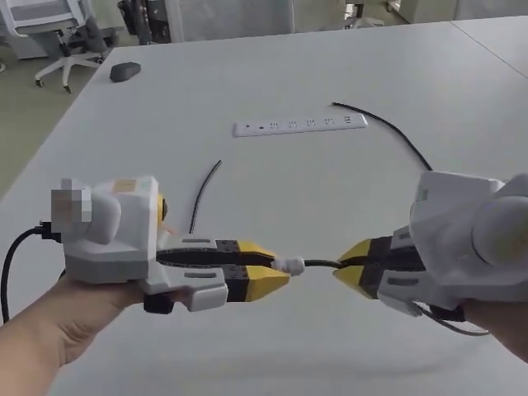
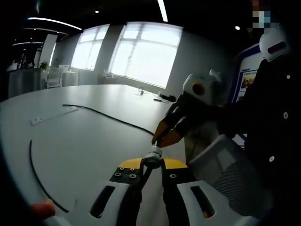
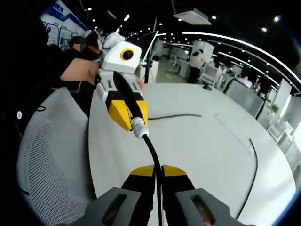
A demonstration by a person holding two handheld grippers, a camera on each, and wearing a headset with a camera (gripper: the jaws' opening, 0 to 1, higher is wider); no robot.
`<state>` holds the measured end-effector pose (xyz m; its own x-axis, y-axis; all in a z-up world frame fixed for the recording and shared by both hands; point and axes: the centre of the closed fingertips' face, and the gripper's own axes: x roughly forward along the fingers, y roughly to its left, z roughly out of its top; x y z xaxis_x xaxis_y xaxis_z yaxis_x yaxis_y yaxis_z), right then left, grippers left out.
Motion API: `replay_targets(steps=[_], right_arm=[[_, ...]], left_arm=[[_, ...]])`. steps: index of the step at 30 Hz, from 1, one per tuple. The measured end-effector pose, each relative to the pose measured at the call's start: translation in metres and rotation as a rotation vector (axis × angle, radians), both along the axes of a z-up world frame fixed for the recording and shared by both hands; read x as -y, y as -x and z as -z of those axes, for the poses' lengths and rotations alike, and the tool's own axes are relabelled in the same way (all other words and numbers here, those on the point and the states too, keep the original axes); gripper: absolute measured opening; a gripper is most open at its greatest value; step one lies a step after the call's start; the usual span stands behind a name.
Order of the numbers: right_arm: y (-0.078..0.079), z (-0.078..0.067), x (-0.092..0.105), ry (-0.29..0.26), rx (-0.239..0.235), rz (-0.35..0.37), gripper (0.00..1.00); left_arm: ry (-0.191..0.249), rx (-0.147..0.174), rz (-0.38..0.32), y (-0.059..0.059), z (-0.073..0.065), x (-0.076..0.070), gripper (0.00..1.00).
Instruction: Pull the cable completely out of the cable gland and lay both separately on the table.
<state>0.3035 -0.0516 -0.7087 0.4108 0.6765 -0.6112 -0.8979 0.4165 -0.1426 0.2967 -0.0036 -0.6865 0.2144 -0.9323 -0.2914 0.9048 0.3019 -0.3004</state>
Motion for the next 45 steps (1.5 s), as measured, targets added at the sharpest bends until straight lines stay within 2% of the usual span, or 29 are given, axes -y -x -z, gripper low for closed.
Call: replay_targets(steps=[8,15,17,32,39,43,45], right_arm=[[-0.005,0.006,0.02,0.006,-0.027,0.067,0.0],[-0.012,0.017,0.048,0.019,-0.067,0.162,0.0],[-0.012,0.021,0.054,0.019,-0.084,0.178,0.0],[-0.018,0.038,0.094,0.042,-0.129,0.276,0.0],[-0.015,0.041,0.096,0.045,-0.145,0.281,0.0],[-0.015,0.039,0.094,0.03,-0.158,0.281,0.02],[-0.013,0.037,0.089,0.025,-0.15,0.265,0.04]], left_arm=[[-0.001,0.0,-0.004,0.0,0.0,0.001,0.15],[-0.004,-0.003,-0.016,-0.002,0.001,-0.003,0.15],[-0.005,-0.003,-0.017,-0.002,0.001,-0.004,0.15],[-0.022,0.0,-0.02,-0.001,0.004,-0.007,0.15],[-0.023,0.002,-0.025,-0.003,0.003,-0.007,0.15],[-0.001,-0.003,-0.039,-0.005,0.0,-0.007,0.15],[-0.007,0.005,-0.042,-0.006,0.0,-0.008,0.15]])
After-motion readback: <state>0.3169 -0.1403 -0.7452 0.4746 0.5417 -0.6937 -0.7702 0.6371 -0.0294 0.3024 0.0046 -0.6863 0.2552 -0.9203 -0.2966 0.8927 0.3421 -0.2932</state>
